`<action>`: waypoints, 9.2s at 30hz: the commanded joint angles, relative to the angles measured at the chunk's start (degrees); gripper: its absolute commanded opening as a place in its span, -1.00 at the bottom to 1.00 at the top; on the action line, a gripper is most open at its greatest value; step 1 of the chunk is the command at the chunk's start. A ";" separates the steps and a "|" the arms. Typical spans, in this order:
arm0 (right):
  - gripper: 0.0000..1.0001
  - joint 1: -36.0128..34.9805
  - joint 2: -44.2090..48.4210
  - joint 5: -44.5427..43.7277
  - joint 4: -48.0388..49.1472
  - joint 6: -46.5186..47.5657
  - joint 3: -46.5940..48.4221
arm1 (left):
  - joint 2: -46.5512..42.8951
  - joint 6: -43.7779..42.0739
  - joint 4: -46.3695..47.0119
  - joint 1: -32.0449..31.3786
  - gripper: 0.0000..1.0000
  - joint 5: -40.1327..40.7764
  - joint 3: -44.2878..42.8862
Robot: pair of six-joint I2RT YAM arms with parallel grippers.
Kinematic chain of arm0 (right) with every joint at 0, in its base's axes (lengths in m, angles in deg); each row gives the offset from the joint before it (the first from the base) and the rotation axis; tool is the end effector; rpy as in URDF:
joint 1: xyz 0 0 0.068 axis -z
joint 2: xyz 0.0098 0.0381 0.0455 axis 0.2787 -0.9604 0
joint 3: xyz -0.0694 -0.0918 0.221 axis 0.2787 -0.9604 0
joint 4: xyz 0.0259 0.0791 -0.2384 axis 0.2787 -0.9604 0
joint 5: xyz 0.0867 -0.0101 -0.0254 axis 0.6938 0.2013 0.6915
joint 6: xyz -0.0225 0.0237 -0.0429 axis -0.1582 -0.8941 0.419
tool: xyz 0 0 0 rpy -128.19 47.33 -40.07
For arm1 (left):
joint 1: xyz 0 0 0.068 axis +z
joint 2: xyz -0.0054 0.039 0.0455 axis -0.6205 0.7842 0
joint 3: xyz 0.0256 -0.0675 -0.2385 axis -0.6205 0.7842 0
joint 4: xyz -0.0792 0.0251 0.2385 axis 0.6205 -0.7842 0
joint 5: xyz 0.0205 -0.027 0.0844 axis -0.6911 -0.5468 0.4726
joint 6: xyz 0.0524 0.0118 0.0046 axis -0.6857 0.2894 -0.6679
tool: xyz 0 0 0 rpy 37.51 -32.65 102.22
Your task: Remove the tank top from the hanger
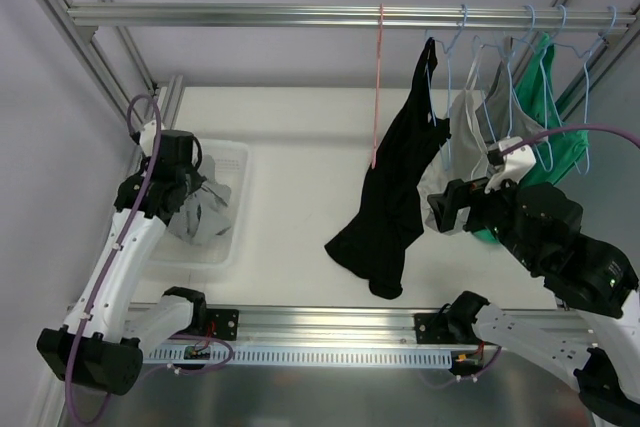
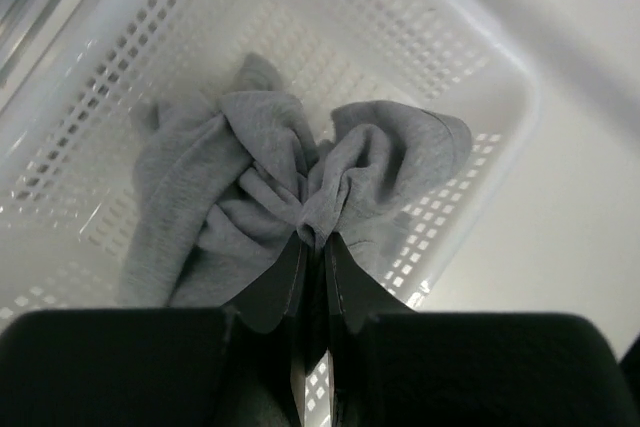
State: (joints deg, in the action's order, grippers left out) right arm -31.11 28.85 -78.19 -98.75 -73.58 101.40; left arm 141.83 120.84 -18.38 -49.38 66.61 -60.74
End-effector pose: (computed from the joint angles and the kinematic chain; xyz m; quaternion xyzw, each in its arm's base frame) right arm 0.0698 0.0545 0.4253 -0.2146 0.7554 0.0764 0.6144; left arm 0.2013 -0.0234 0.3325 -0.2780 0.8353 0.0172 0.4741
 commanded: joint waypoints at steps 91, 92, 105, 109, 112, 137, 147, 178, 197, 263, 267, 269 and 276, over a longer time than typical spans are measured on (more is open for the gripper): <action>-0.99 26.46 18.11 39.36 -8.98 -3.45 5.79 | 15.17 -26.86 11.14 -57.86 0.97 -6.57 -37.65; -0.99 26.46 18.20 40.07 -10.90 -3.45 7.36 | 18.93 -30.09 14.82 -60.40 0.97 -5.25 -38.44; -0.99 26.37 18.37 43.06 -19.97 -3.18 19.77 | 38.12 -33.29 17.84 -62.54 0.45 -4.36 -52.41; -0.99 26.37 17.94 42.46 -20.24 -1.43 21.52 | 39.01 -32.85 17.93 -62.54 -0.29 -4.18 -53.47; -0.99 26.28 17.76 40.87 -21.02 -0.81 21.62 | 37.78 -32.24 18.02 -62.54 -0.96 -2.70 -53.30; -0.99 21.18 17.76 61.16 3.91 -1.06 15.83 | 2.81 -8.08 21.70 -62.80 -1.00 -8.83 -15.73; -0.99 23.82 18.29 57.74 54.49 -26.97 -9.82 | 5.06 -12.18 48.36 -72.18 -1.00 -36.21 2.50; -0.99 24.35 9.93 23.02 18.80 4.65 -0.36 | 18.54 25.69 22.15 -75.98 -0.96 21.83 11.90; -0.99 24.26 -3.48 24.61 13.93 0.95 2.10 | -9.50 10.84 21.27 -71.59 0.97 16.13 23.17; 0.99 13.98 12.66 18.97 -6.17 5.16 7.73 | 63.53 -6.31 22.33 -71.77 0.97 -11.65 -21.58; 0.99 13.89 13.19 22.84 -5.48 5.17 7.38 | 64.93 -3.24 22.33 -71.59 0.92 -10.16 -18.15; 0.99 13.89 13.45 23.02 -4.51 4.99 7.38 | 64.93 -2.88 22.33 -71.68 0.31 -10.68 -16.74; 0.99 13.98 14.86 25.04 -3.80 5.43 7.99 | 50.83 6.24 21.54 -68.88 -1.00 -3.24 -0.61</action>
State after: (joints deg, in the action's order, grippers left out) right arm -17.18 42.80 -54.91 -104.60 -69.21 108.73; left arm 197.39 120.20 12.72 -120.09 60.78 -70.95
